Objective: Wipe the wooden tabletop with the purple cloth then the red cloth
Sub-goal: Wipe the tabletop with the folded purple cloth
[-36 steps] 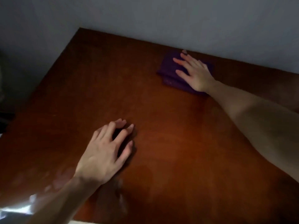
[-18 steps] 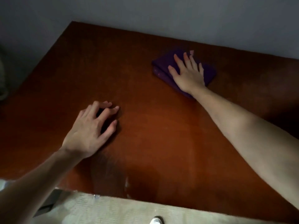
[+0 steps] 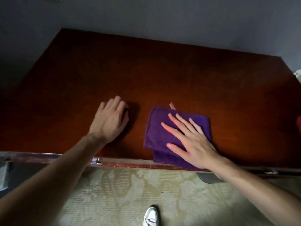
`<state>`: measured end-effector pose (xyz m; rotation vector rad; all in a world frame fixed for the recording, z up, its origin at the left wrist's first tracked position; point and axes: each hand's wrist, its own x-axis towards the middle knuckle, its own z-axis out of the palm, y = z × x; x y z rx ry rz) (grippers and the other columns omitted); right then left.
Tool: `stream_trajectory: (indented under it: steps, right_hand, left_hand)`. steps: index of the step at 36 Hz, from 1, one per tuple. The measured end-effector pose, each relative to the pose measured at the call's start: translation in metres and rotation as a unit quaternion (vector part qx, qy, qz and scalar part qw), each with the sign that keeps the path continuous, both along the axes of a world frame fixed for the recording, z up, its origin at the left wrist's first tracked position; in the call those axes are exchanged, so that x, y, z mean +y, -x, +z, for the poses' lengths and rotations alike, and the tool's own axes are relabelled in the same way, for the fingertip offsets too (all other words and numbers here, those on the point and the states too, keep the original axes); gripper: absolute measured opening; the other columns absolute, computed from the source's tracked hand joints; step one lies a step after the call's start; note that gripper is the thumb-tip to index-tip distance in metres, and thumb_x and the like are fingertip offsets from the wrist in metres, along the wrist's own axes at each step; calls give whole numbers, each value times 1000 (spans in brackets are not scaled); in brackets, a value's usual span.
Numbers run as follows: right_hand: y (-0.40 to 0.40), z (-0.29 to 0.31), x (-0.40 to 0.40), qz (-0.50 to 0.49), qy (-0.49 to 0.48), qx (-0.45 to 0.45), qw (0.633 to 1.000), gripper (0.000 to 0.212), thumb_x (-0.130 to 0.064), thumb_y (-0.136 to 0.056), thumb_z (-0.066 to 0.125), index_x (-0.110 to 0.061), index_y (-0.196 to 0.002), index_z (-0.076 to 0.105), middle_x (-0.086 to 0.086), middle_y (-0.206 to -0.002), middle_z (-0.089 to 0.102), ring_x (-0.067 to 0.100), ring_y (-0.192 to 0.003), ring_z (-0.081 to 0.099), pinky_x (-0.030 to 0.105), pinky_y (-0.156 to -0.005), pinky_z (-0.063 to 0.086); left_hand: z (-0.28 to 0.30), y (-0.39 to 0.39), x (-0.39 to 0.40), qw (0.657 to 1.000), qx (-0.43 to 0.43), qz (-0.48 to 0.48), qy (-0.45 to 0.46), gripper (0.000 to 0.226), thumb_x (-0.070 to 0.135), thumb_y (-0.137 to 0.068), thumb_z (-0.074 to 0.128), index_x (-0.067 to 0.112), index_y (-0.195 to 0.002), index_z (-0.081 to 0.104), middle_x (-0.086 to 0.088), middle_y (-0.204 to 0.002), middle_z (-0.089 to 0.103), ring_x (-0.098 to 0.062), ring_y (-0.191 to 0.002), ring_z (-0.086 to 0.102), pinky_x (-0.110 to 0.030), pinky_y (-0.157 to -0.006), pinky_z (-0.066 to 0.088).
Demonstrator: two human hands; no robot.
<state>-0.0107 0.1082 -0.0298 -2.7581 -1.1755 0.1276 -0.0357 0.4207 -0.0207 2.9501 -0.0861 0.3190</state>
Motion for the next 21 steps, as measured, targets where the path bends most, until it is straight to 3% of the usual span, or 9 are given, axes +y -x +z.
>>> stream_trajectory:
  steps: [5,11,16,21]
  right_hand:
    - [-38,5,-9,56,13,18,998,61,-61,-104,38,-48,-160,17,-16,-172,0,6,-158,-5,44,-129,5]
    - [-111,8,-13,75,21,0,997,60,-59,-103,38,-45,-159,22,-14,-172,4,7,-158,-1,43,-128,7]
    - [-180,2,-10,67,17,-11,998,61,-62,-102,34,-43,-159,26,-11,-172,11,10,-159,6,43,-127,8]
    - [-253,6,-5,50,20,4,999,60,-66,-101,28,-48,-158,22,-12,-172,11,10,-158,6,42,-126,6]
  left_hand:
    - [-6,-12,-39,998,-7,-7,61,35,35,-99,37,11,-116,56,-8,-112,52,-25,-97,49,-37,-84,33]
    - [-16,-28,-51,998,8,3,67,44,39,-100,36,9,-126,55,-10,-117,52,-29,-104,53,-43,-92,39]
    - [-18,-32,-53,998,36,-51,27,47,44,-102,34,23,-142,49,-3,-144,46,-23,-122,48,-41,-103,35]
    - [-14,-34,-52,994,89,-53,34,49,47,-104,29,32,-147,44,-1,-153,39,-19,-135,39,-40,-111,26]
